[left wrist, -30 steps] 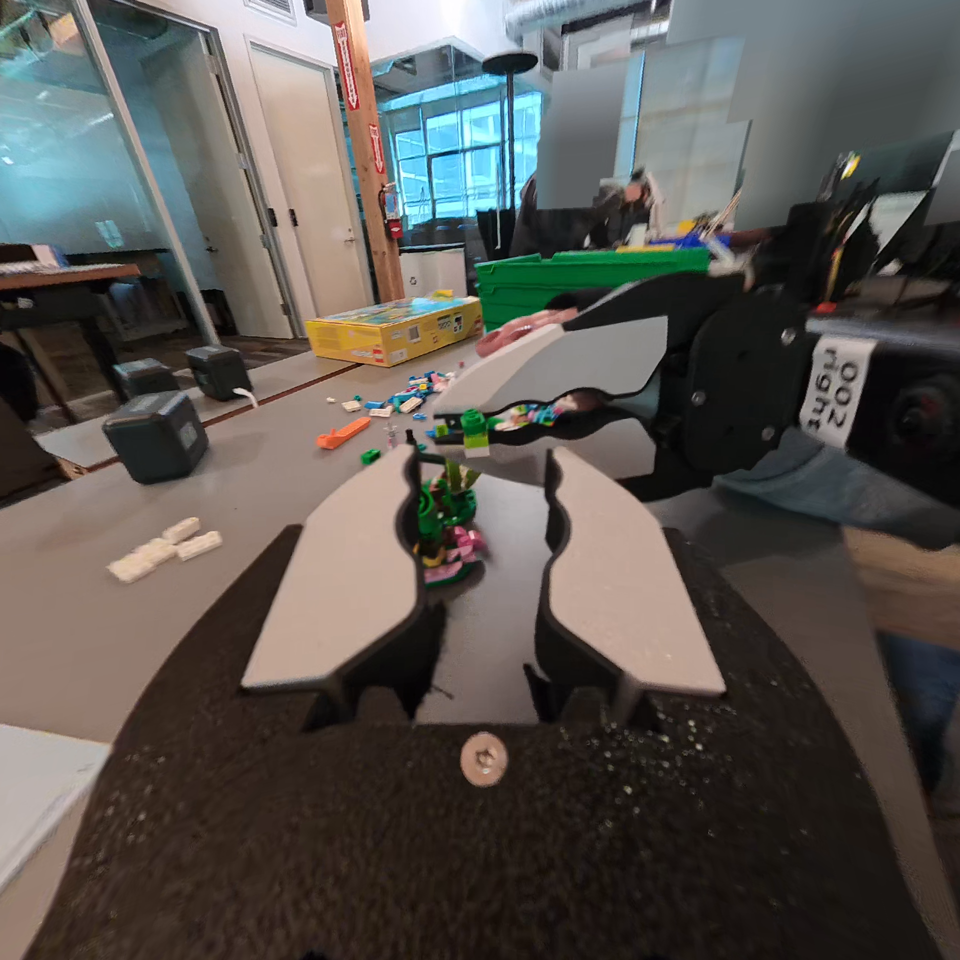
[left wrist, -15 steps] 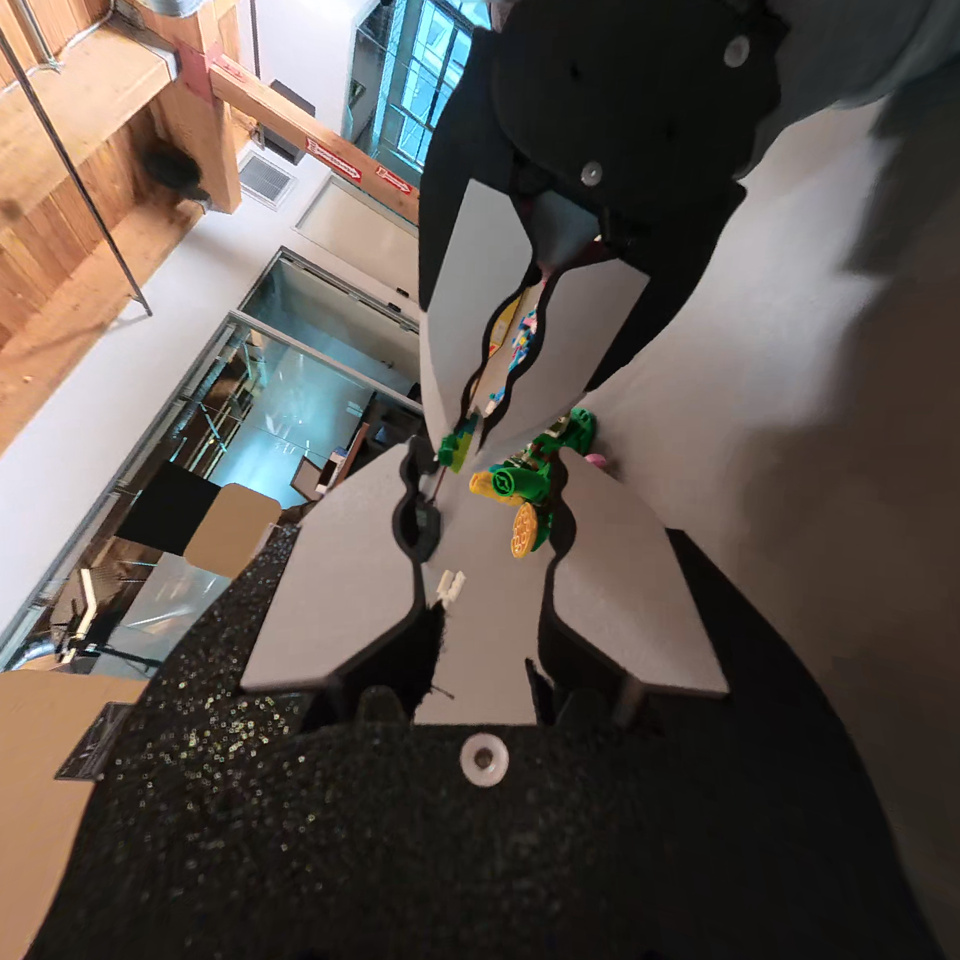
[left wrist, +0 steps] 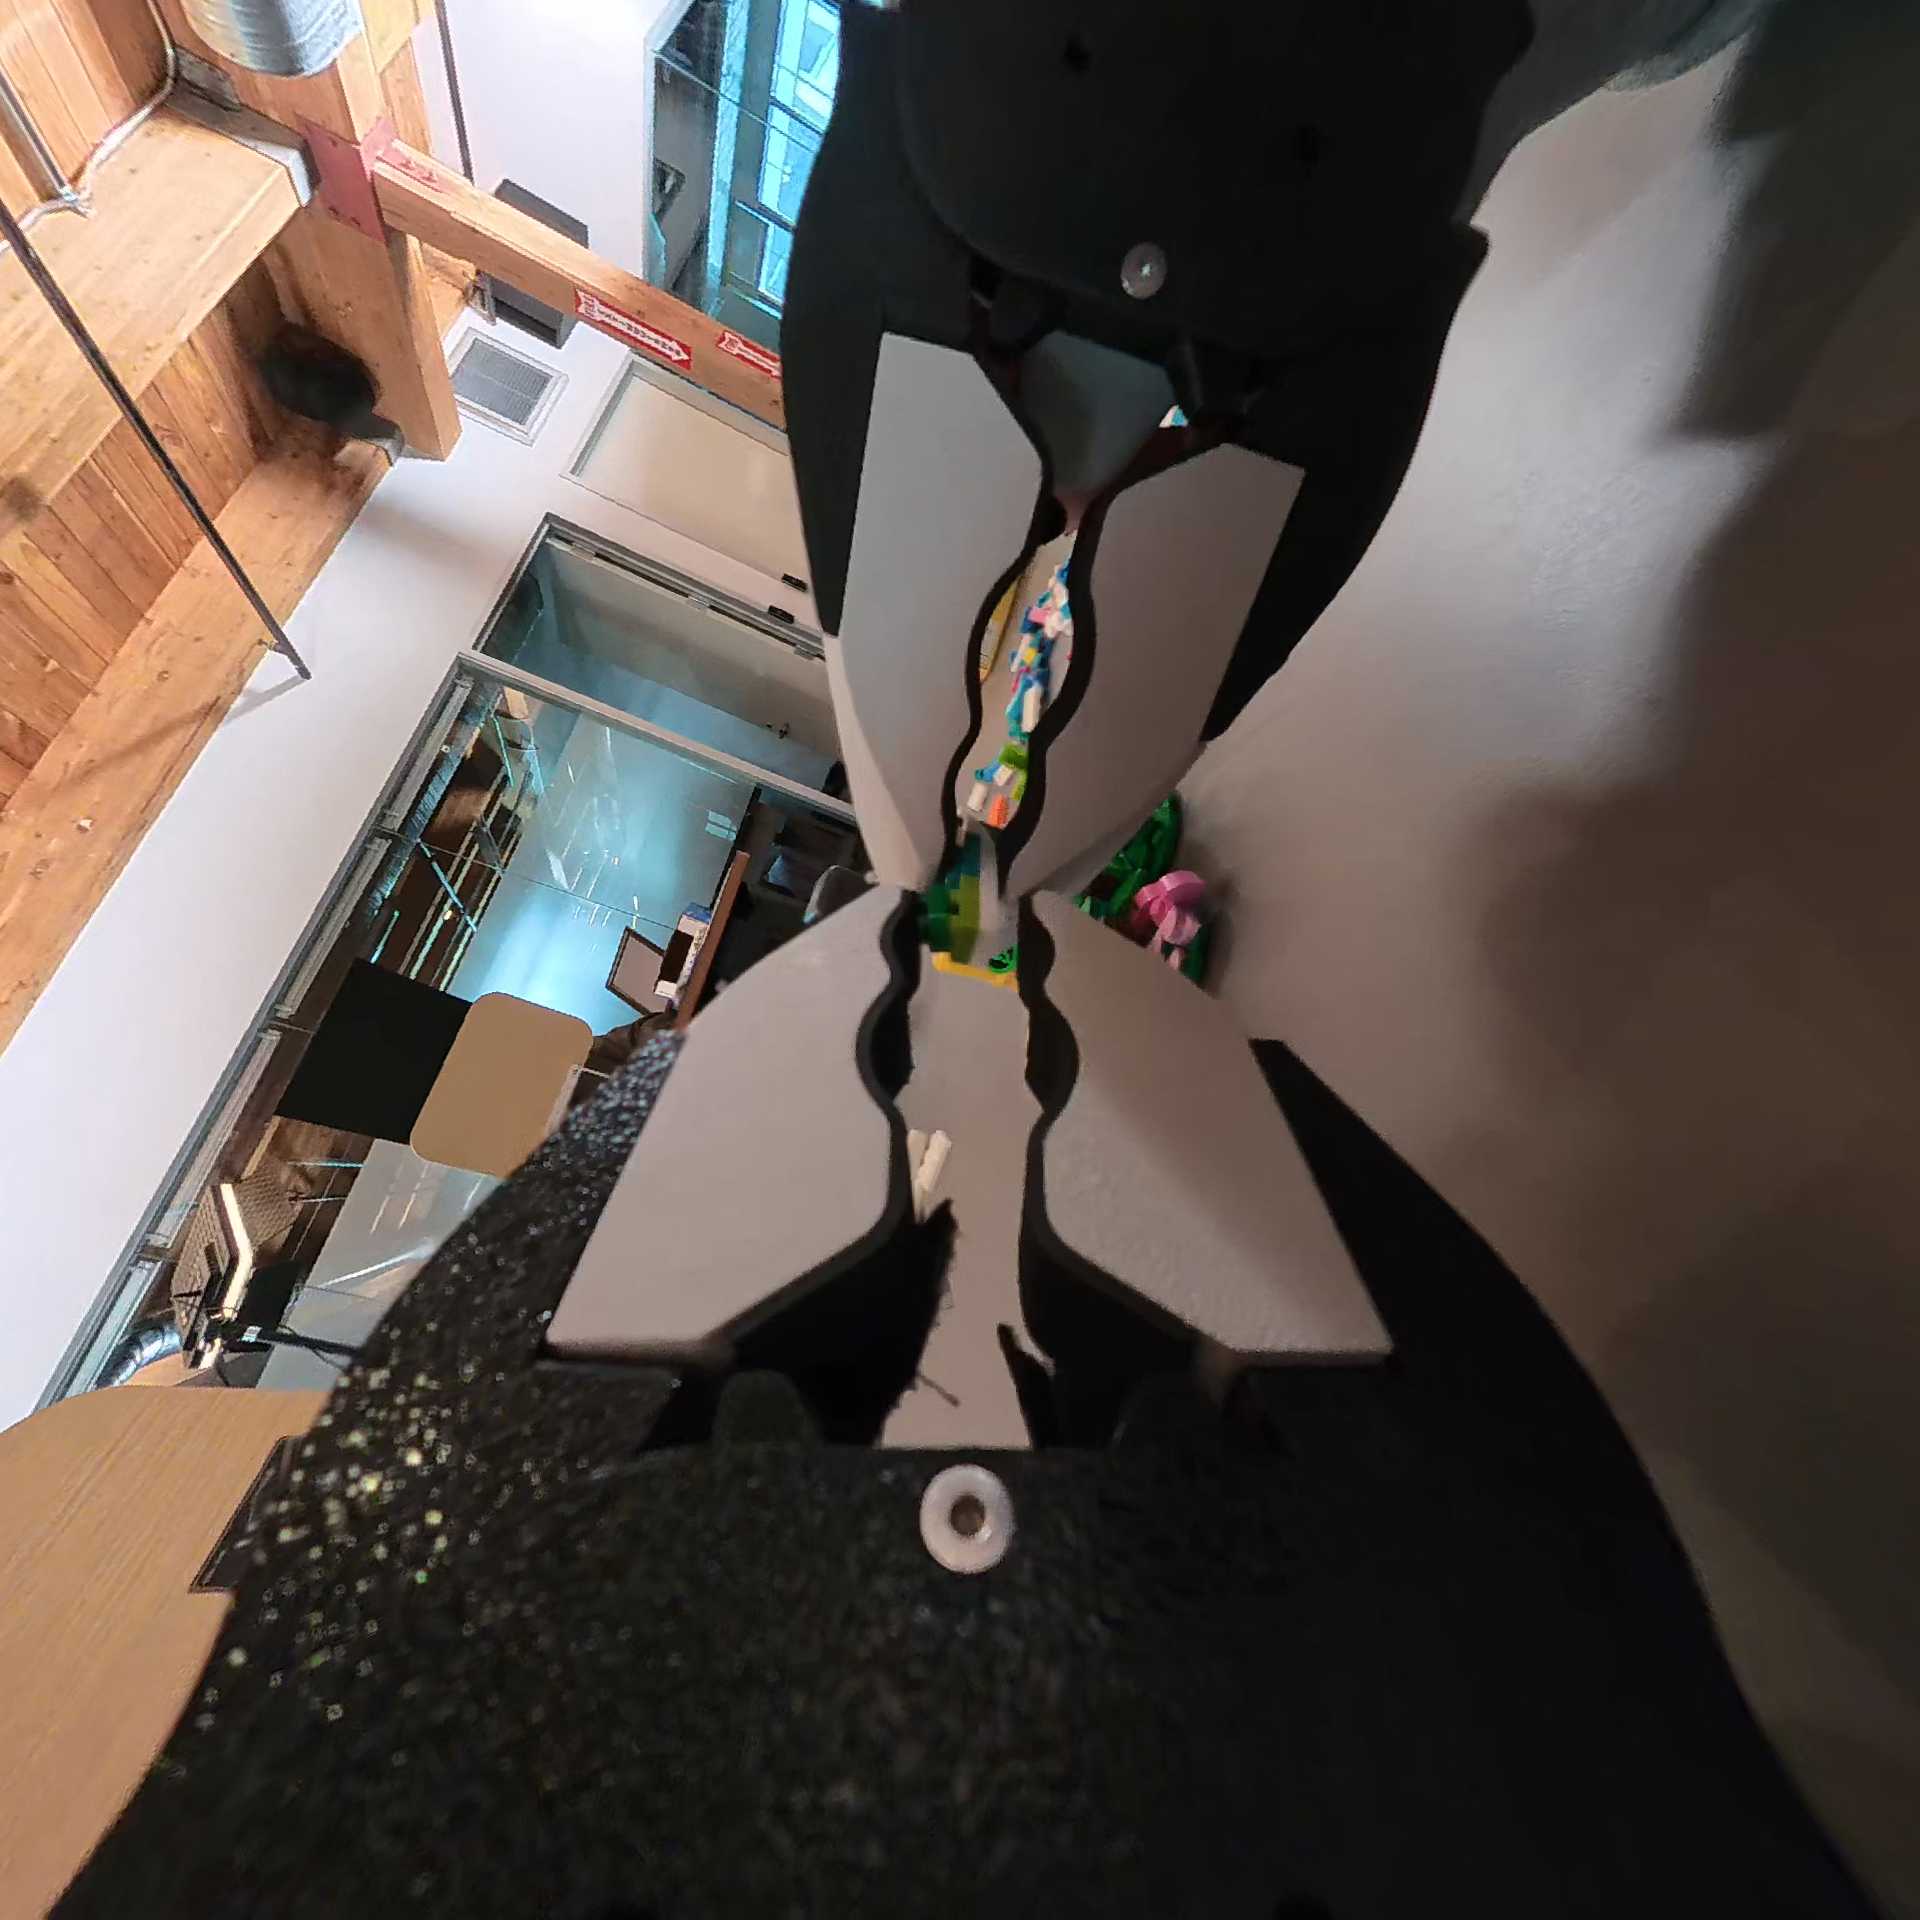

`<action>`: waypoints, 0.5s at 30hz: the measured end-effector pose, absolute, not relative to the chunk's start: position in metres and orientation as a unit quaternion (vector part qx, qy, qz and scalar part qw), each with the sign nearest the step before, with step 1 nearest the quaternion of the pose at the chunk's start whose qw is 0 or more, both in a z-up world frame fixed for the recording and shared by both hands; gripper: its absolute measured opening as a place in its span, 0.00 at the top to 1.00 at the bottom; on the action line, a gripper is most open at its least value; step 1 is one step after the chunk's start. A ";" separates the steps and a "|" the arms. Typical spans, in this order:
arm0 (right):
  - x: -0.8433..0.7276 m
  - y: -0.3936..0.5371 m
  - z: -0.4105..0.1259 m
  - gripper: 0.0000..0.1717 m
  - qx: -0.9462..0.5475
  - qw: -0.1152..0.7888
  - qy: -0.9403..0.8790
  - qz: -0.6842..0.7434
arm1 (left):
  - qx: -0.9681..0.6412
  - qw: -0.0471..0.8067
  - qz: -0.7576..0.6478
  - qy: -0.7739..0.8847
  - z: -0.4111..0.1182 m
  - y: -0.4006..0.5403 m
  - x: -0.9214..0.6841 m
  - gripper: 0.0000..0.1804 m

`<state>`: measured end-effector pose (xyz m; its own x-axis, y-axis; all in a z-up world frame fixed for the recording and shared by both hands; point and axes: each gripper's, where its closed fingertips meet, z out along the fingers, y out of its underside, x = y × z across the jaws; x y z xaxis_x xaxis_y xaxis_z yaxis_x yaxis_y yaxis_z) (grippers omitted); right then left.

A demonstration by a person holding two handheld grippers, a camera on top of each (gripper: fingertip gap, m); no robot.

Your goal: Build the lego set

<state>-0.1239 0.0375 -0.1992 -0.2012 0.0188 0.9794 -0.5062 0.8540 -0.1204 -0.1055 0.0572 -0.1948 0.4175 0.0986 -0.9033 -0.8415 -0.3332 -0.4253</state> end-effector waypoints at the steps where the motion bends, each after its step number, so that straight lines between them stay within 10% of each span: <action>1: -0.123 0.038 -0.201 0.96 0.165 0.604 -0.749 0.218 | -0.675 0.507 0.458 0.279 -0.196 0.057 -0.105 0.91; 15: -0.109 0.037 -0.223 0.96 0.111 0.448 -0.837 0.294 | -0.710 0.485 0.398 0.320 -0.214 0.053 -0.093 0.94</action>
